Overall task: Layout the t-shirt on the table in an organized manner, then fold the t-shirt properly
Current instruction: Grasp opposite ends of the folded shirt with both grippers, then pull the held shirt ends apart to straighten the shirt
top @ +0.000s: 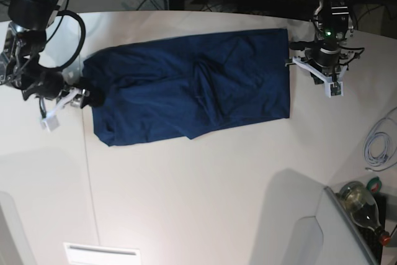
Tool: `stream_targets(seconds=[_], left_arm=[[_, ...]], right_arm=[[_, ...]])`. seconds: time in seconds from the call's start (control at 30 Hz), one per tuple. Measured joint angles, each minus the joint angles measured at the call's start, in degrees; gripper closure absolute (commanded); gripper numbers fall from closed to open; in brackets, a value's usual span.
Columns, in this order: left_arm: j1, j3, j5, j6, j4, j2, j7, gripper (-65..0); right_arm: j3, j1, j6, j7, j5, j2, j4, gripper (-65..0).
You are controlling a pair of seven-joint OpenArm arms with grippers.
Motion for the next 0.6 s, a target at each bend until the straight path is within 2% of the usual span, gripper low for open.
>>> stream_targets(seconds=[0.13, 0.33, 0.6], left_arm=[[-3.0, 2.7, 0.0, -0.2, -4.5, 1.0, -4.0, 0.0], [-6.5, 7.8, 0.0, -0.4, -8.5, 1.3, -5.5, 0.0], [-9.2, 7.9, 0.0, -0.4, -8.9, 1.2, -4.9, 0.0]], right_arm=[[-5.2, 0.3, 0.4, -0.9, 0.7, -0.6, 0.0, -45.3], [-5.6, 0.4, 0.3, -0.8, 0.9, -2.6, 0.0, -45.9], [-6.1, 0.3, 0.4, 0.3, 0.7, -3.0, 0.1, -45.5]])
